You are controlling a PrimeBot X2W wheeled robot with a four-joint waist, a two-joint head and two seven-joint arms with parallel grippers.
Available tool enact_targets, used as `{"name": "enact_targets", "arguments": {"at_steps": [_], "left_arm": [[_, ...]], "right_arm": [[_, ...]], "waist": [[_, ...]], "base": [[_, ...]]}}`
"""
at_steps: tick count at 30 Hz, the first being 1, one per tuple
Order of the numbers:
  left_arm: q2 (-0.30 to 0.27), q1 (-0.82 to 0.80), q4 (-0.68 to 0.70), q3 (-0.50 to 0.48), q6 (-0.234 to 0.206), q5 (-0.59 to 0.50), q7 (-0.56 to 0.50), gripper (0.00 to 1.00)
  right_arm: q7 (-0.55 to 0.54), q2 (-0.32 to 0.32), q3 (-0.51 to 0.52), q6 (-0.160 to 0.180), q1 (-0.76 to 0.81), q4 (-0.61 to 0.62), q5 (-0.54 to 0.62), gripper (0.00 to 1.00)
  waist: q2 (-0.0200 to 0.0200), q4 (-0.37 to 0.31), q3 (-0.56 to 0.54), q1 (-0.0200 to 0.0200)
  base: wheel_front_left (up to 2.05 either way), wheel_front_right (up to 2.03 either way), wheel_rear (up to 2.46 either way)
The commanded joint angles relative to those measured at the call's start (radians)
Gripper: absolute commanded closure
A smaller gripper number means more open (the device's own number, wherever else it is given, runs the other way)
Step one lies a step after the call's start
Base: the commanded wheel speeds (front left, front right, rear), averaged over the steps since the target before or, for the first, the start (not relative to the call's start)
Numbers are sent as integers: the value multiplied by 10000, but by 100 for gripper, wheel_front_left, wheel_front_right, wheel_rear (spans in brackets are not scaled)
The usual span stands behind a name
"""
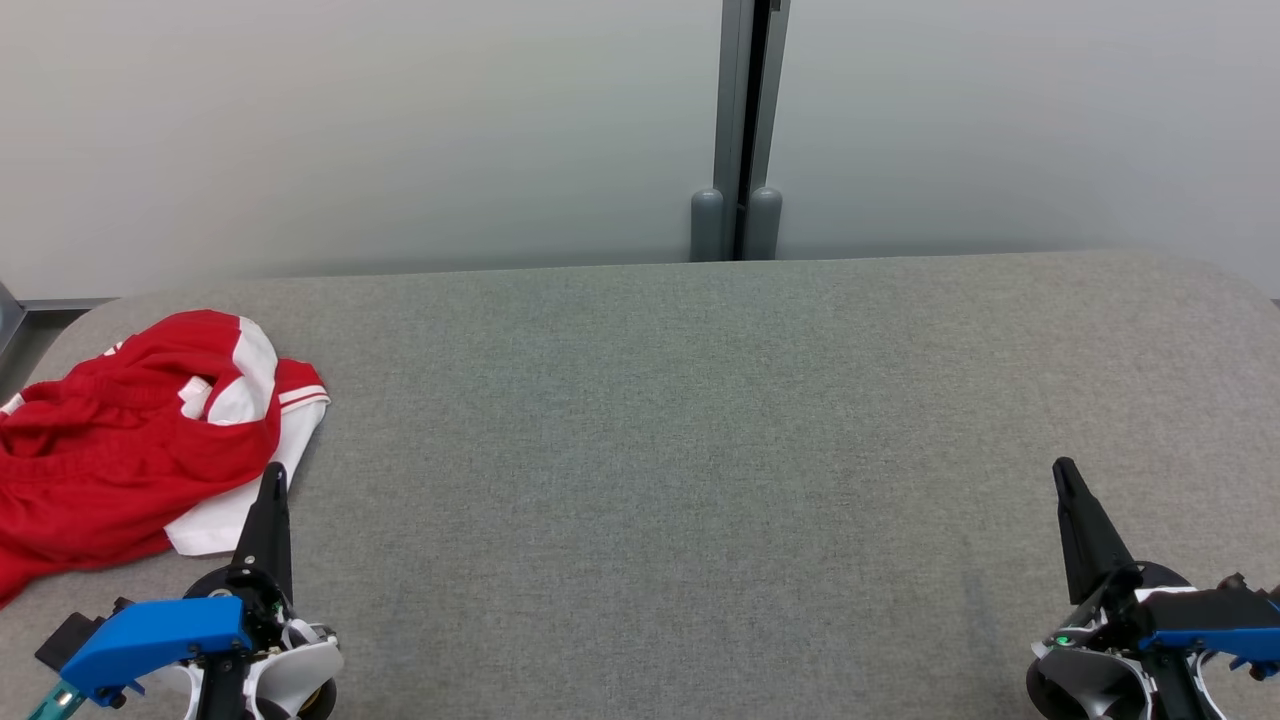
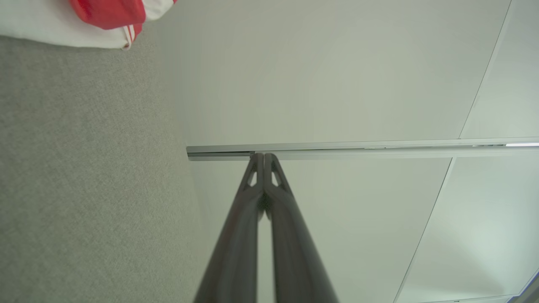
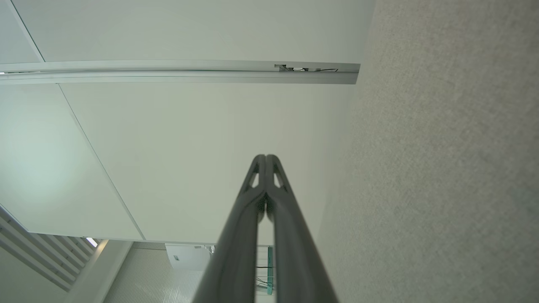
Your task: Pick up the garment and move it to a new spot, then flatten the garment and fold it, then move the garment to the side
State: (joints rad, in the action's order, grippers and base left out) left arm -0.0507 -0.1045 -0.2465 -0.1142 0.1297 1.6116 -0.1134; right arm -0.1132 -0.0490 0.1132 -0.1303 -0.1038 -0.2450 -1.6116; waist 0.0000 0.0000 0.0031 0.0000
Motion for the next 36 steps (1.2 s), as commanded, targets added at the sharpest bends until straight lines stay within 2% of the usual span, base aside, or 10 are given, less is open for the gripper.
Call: {"name": "enact_targets", "arguments": {"at_steps": [1, 36], "left_arm": [[19, -117, 48, -1, 46, 9, -31, 100], [19, -117, 48, -1, 46, 9, -31, 100]], "right_arm": [[-18, -35, 14, -11, -131, -11, -10, 100], [-18, -35, 14, -11, -132, -11, -9, 100]], "waist": [[0, 0, 0, 0], [0, 0, 0, 0]], "base": [[0, 0, 0], [0, 0, 0]]}}
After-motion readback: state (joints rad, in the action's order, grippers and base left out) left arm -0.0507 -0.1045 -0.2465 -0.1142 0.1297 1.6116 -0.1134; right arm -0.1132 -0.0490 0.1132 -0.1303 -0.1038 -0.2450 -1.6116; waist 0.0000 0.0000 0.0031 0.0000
